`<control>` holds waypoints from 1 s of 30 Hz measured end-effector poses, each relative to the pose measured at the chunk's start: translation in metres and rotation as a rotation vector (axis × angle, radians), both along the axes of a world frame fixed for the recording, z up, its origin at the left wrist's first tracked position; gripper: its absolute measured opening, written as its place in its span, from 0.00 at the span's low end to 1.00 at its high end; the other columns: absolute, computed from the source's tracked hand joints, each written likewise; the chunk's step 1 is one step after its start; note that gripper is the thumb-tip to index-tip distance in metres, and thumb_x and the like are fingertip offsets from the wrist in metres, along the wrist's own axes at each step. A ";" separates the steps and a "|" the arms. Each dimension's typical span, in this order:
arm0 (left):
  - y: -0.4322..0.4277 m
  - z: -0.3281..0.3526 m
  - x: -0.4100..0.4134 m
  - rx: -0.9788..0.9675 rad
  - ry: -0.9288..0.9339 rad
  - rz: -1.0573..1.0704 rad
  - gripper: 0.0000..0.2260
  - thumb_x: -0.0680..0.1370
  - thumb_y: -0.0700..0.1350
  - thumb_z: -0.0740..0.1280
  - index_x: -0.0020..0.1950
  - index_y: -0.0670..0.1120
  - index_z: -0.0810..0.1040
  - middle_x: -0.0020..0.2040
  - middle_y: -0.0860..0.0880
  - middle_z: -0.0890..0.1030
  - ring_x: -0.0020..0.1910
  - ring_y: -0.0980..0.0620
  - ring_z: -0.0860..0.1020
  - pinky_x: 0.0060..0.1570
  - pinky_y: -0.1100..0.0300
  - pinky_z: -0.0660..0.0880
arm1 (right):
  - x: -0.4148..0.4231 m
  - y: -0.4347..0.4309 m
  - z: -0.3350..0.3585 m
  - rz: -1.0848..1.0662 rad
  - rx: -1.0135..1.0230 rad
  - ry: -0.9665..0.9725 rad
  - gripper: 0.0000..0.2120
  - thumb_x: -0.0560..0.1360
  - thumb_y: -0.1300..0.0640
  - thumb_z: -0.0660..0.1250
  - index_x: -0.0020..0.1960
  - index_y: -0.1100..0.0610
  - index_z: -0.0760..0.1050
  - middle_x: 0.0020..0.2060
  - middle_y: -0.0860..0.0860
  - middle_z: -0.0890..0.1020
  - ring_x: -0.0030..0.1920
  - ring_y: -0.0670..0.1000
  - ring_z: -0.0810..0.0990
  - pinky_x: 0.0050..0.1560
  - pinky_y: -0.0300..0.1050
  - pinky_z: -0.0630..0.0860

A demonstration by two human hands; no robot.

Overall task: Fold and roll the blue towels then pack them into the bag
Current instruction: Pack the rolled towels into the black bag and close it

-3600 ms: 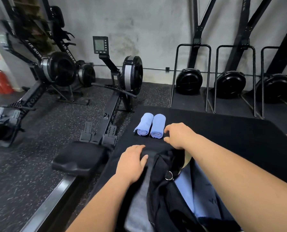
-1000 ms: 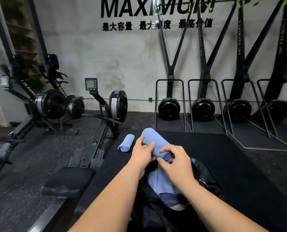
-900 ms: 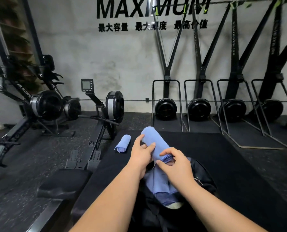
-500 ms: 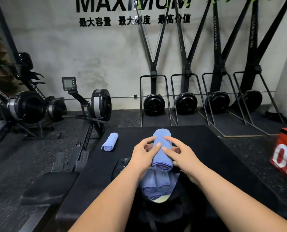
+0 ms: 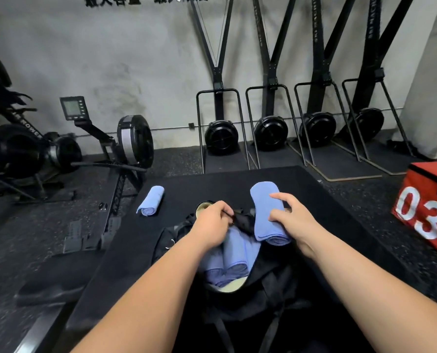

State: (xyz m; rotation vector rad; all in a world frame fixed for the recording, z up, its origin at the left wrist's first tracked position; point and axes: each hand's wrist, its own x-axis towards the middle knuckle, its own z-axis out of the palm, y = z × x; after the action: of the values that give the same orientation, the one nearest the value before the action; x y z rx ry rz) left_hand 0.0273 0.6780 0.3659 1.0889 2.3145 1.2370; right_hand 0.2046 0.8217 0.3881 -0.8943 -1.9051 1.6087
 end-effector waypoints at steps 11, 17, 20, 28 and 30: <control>0.026 -0.012 -0.031 -0.236 0.121 -0.167 0.29 0.78 0.33 0.57 0.75 0.54 0.74 0.70 0.48 0.79 0.71 0.49 0.77 0.75 0.49 0.69 | 0.019 0.024 -0.013 0.033 -0.133 0.013 0.21 0.74 0.60 0.74 0.61 0.40 0.81 0.58 0.55 0.83 0.56 0.54 0.85 0.54 0.47 0.80; 0.048 0.018 -0.024 0.027 -0.319 -0.047 0.23 0.79 0.35 0.59 0.62 0.57 0.83 0.60 0.48 0.83 0.54 0.52 0.81 0.55 0.57 0.77 | 0.025 0.020 -0.006 0.365 -0.329 -0.048 0.24 0.68 0.57 0.72 0.62 0.43 0.84 0.55 0.53 0.85 0.48 0.52 0.82 0.44 0.44 0.77; 0.052 0.031 -0.022 0.070 -0.423 -0.010 0.15 0.82 0.46 0.60 0.55 0.61 0.84 0.60 0.52 0.83 0.60 0.54 0.79 0.64 0.53 0.76 | 0.012 0.010 -0.011 0.419 -0.407 -0.082 0.24 0.69 0.59 0.74 0.64 0.50 0.84 0.58 0.57 0.86 0.53 0.55 0.83 0.55 0.50 0.78; 0.042 0.036 -0.005 0.238 -0.399 -0.123 0.21 0.74 0.51 0.66 0.68 0.57 0.80 0.66 0.51 0.83 0.67 0.55 0.79 0.69 0.60 0.72 | -0.078 -0.036 -0.020 -0.081 -0.367 0.050 0.18 0.79 0.61 0.70 0.68 0.58 0.76 0.59 0.60 0.84 0.56 0.59 0.85 0.51 0.49 0.82; 0.036 0.027 -0.001 0.268 -0.367 -0.148 0.24 0.79 0.37 0.61 0.72 0.53 0.78 0.68 0.49 0.81 0.67 0.57 0.78 0.65 0.65 0.73 | -0.087 -0.047 -0.021 -0.148 -0.216 -0.116 0.29 0.78 0.57 0.70 0.77 0.53 0.66 0.66 0.58 0.79 0.62 0.59 0.80 0.60 0.51 0.79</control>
State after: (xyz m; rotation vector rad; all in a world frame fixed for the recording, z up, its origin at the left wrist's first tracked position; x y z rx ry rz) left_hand 0.0266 0.7136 0.3927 0.9924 1.8033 1.5688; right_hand 0.1180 0.7751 0.3675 -1.2119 -1.7160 1.7271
